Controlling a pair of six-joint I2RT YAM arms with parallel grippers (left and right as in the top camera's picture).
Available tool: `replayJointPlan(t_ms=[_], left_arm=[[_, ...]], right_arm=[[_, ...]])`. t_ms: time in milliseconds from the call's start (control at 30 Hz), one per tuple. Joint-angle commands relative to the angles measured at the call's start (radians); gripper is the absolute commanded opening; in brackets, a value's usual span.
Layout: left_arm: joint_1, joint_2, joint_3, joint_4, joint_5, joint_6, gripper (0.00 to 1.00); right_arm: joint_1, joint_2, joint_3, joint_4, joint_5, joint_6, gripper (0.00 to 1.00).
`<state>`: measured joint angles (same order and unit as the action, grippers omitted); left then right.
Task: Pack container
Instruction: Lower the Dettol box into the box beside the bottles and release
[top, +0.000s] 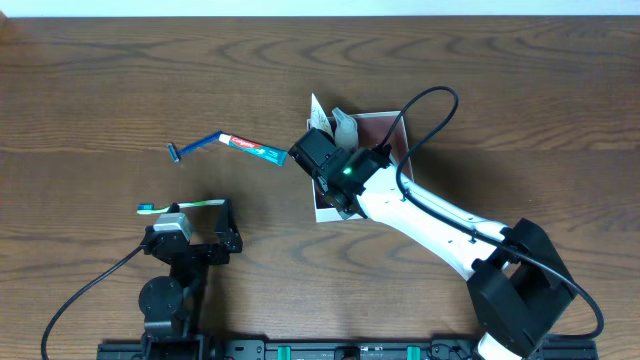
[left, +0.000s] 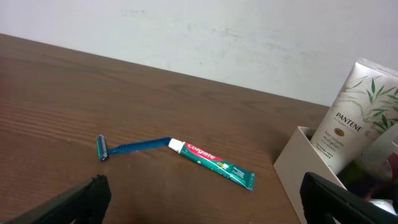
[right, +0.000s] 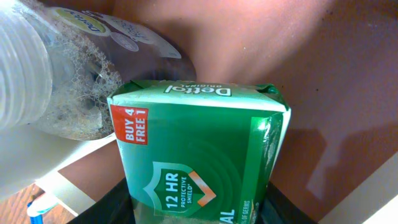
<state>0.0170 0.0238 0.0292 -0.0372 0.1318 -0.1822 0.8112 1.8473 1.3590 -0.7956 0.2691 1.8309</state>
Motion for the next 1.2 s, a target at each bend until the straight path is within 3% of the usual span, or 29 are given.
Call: replayJointPlan(t_ms=[0,267,333,700,1000,1167], left_arm=[[0.004,0.0,-0.025,-0.021,0.014,0.013,0.98],[0.004,0.0,-0.025,-0.021,0.014,0.013,0.98],[0.004,0.0,-0.025,-0.021,0.014,0.013,0.98],[0.004,0.0,-0.025,-0.021,0.014,0.013,0.98],[0.004,0.0,-0.025,-0.021,0.014,0.013,0.98],[0.004,0.0,-0.025,-0.021,0.014,0.013,0.98]], right_arm=[[0.014,0.005,0.0,-0.001,0.026,0.02,0.39],[0.014,0.005,0.0,0.0,0.018,0.02,0.51],[0.014,0.005,0.0,0.0,0.017,0.02,0.61],[0.014,0.005,0.0,-0.001,0.011,0.015,0.63],[0.021,-0.044,0.001,0.001,-0.009,-0.352,0.63],[0.021,-0.125,0.002,0.081,0.037,-0.831,0.68]])
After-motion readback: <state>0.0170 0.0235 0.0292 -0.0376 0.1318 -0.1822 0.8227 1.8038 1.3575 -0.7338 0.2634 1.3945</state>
